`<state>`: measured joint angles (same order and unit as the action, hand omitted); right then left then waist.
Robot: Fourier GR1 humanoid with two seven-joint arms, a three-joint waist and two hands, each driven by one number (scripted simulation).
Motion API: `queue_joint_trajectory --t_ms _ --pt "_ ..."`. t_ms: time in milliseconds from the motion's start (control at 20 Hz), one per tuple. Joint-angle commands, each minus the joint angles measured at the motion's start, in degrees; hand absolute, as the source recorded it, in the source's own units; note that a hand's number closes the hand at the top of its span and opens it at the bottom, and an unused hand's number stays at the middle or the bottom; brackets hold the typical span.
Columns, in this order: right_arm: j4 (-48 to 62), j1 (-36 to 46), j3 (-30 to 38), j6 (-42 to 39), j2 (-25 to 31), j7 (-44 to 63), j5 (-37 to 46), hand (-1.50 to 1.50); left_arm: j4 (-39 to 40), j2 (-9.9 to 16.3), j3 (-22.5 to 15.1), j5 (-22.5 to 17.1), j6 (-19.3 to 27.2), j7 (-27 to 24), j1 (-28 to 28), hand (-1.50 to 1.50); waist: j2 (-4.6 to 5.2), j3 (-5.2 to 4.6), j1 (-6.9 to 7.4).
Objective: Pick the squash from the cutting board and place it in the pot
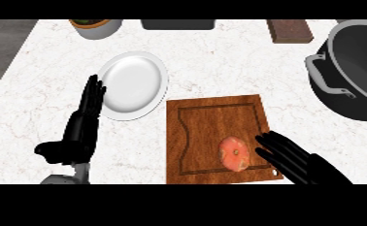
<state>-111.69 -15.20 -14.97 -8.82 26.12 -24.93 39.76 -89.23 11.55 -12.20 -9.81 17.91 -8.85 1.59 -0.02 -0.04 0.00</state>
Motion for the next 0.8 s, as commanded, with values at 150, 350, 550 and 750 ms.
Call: queue_joint_trajectory --t_ms 150,350,550,750 --pt "6.55 0.46 -1.61 1.17 -2.30 1.26 7.55 -1.50 1.45 -1.24 1.90 1.60 -1.10 0.24 1.90 0.00 0.02 0.04 -0.21" --pt "6.82 1.47 -2.53 -0.33 -5.58 2.23 8.50 -1.50 1.54 -3.89 1.09 3.89 -0.90 2.14 1.85 0.00 0.00 0.04 -0.15" --pt "13.40 5.99 -2.56 1.23 -7.52 0.44 10.88 -1.50 -0.26 -0.23 5.14 0.84 -6.65 -0.59 -1.77 0.00 0.01 0.04 0.04" --pt "16.00 5.60 -3.92 3.10 -10.11 0.89 13.97 -1.50 -4.32 -5.26 1.00 6.29 -1.08 3.72 -2.53 0.00 -0.02 0.05 0.03"
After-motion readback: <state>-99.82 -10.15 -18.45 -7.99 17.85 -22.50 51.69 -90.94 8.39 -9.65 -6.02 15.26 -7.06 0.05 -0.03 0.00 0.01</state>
